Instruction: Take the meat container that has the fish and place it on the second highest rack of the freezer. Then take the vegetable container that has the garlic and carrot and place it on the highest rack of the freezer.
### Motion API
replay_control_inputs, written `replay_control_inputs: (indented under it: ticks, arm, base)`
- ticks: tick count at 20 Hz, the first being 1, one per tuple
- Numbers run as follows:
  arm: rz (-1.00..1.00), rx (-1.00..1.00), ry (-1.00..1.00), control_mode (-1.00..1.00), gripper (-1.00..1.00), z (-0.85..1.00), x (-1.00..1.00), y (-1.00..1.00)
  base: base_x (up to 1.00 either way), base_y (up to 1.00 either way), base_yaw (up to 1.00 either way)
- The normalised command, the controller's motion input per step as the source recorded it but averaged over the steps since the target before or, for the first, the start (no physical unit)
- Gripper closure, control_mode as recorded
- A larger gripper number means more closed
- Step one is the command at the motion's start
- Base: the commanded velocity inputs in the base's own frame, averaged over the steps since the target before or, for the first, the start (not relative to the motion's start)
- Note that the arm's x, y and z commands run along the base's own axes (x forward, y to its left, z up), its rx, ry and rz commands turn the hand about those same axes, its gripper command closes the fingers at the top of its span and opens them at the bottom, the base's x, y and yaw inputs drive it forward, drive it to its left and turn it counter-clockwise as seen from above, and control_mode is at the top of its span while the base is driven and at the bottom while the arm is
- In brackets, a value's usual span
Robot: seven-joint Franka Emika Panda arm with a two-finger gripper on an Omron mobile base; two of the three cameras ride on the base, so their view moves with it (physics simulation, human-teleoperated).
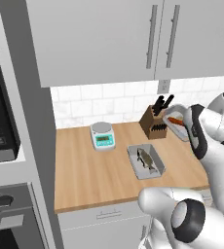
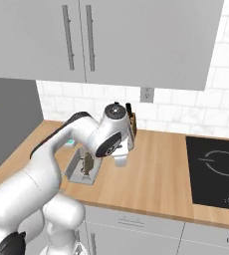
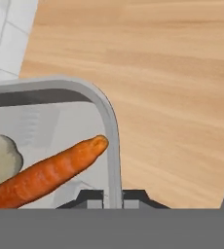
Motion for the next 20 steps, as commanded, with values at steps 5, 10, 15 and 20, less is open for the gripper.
replay_control_inputs:
  ticks: [5, 10, 15, 20]
  arm:
    - [-0.16, 0.16, 0.03, -1.00, 1.00, 0.42, -0.34, 0.69]
    - [-0.09, 0.20, 0.12, -1.00, 1.00, 0.07, -0.25, 0.96]
    - [0.00, 0.10, 0.02, -1.00, 1.00, 0.11, -0.25, 0.77]
    - [0.00, -0.02, -0.18, -1.00, 1.00, 0.02, -0.56, 0.03]
  base:
    - [0.00, 0.00, 0.00]
    - [0.00, 0.00, 0.00]
    - [0.00, 0.00, 0.00]
    - [0.00, 0.00, 0.00]
